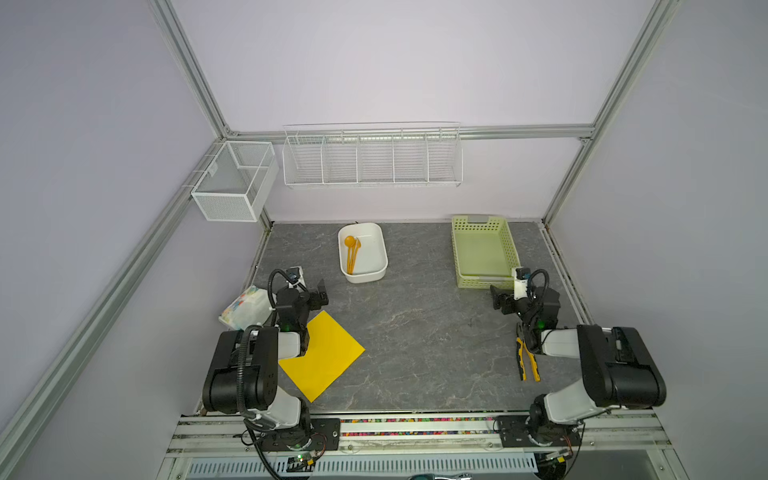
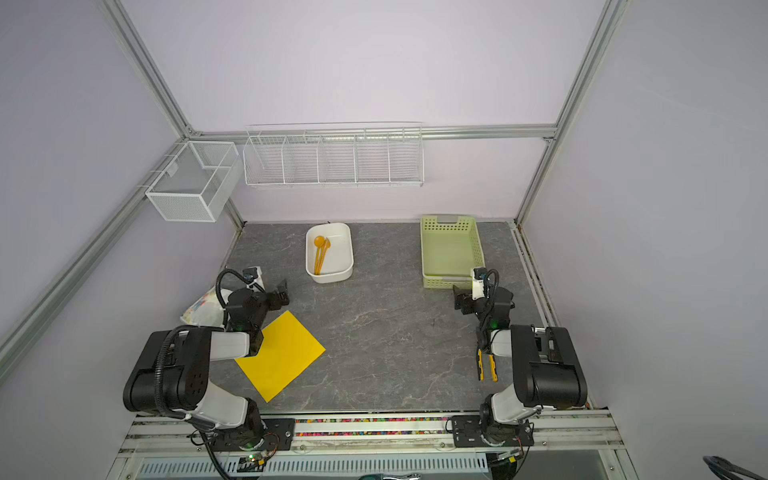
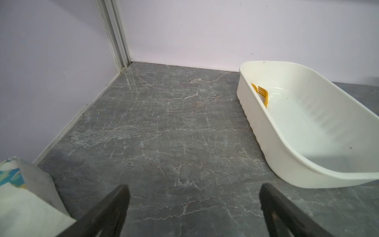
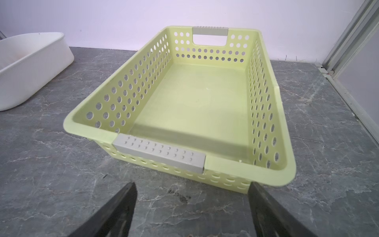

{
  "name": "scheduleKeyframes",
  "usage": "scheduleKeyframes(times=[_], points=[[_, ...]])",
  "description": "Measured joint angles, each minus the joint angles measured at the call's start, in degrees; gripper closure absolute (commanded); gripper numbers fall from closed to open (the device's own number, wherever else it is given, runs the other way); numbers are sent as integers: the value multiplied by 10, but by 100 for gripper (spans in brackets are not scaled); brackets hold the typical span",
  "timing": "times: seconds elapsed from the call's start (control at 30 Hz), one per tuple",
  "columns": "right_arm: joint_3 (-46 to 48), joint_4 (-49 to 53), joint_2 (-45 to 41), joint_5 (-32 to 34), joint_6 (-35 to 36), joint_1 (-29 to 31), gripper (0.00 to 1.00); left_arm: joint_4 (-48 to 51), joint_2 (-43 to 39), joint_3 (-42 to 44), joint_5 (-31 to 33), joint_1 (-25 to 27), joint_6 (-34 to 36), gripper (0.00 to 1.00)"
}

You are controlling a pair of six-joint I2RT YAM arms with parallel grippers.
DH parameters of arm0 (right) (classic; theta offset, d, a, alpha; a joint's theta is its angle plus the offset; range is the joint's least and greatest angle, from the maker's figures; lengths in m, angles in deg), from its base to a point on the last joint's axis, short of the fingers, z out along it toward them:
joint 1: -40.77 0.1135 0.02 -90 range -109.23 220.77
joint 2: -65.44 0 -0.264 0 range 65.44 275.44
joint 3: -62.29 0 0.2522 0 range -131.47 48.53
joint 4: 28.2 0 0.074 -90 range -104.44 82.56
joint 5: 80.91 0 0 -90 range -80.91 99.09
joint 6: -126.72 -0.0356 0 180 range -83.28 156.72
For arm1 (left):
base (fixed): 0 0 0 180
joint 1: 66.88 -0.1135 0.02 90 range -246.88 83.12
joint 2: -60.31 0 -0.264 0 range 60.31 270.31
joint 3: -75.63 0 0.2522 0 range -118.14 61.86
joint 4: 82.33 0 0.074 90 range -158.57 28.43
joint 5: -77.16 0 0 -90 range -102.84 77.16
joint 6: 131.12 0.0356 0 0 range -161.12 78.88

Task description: Place the utensils on the paper napkin and roll it up

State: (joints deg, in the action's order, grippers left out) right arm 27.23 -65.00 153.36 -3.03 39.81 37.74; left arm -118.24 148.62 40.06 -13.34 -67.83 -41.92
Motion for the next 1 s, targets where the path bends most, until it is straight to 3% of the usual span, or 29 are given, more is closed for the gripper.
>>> scheduleKeyframes(times=[1.0], points=[[0, 0, 0, -4, 0, 0, 12, 0, 0, 0, 0, 0, 0, 1]])
